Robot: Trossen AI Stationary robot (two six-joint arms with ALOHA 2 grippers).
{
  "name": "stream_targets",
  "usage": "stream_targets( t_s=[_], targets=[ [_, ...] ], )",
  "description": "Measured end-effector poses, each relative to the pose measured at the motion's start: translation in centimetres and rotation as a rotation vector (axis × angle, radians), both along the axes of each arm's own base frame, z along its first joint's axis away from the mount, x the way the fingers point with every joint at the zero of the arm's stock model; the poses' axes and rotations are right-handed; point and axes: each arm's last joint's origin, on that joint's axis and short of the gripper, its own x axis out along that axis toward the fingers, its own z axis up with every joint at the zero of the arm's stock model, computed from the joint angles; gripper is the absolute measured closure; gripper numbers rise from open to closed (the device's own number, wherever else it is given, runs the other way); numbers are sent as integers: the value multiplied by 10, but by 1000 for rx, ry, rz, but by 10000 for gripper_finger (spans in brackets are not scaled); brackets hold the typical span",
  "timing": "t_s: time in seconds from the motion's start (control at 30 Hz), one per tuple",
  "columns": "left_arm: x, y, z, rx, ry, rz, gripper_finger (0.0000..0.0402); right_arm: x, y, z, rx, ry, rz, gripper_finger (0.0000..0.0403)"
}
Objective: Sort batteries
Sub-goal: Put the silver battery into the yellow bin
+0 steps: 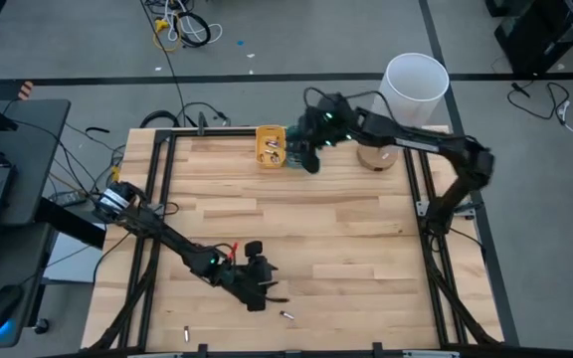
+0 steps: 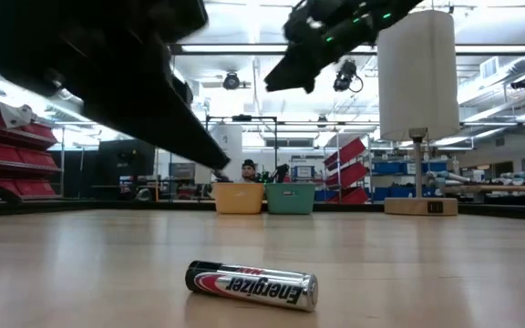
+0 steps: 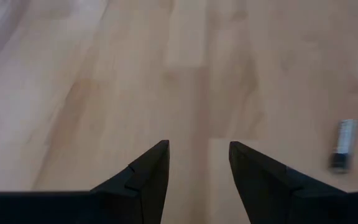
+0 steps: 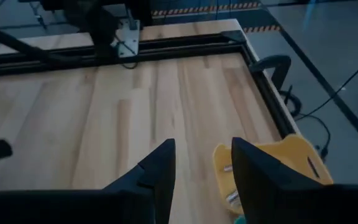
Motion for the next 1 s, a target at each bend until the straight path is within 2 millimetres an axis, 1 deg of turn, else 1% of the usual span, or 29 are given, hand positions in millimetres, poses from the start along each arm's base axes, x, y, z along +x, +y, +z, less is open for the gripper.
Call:
stream_targets(
  t_s=[0.07, 0.13, 0.23, 0.3, 0.4, 0.53, 0.67, 0.77, 0.87, 1.0],
  targets=[
    [-3, -8, 2, -4, -22, -16, 218, -13, 18, 1, -9, -13, -3, 261],
    [-6, -15, 3, -9, -42, -32, 218, -27, 38, -3, 6, -24, 5, 261],
    [-10, -24, 5, -19, -68, -47, 218, -49, 66, -3, 35, -93, 22, 261],
    [-8, -29, 5, -46, -104, -50, 218, -60, 83, -13, 28, -133, -10, 262],
    [-4, -33, -2, -67, -143, -56, 218, -74, 108, -38, 2, -152, -28, 262],
    [1, -37, -16, -66, -140, -81, 218, -91, 133, -52, 30, -211, 7, 262],
    [2, -42, -26, -90, -91, -226, 218, -102, 157, -71, 83, -169, 64, 262],
    [2, -44, -32, -65, -85, -287, 218, -107, 171, -75, 79, -176, 79, 262],
    [6, -46, -35, -41, -130, -327, 218, -109, 183, -80, 61, -149, 87, 262],
    [11, -45, -49, -22, -123, -385, 218, -110, 194, -79, 25, -163, 68, 262]
  ],
)
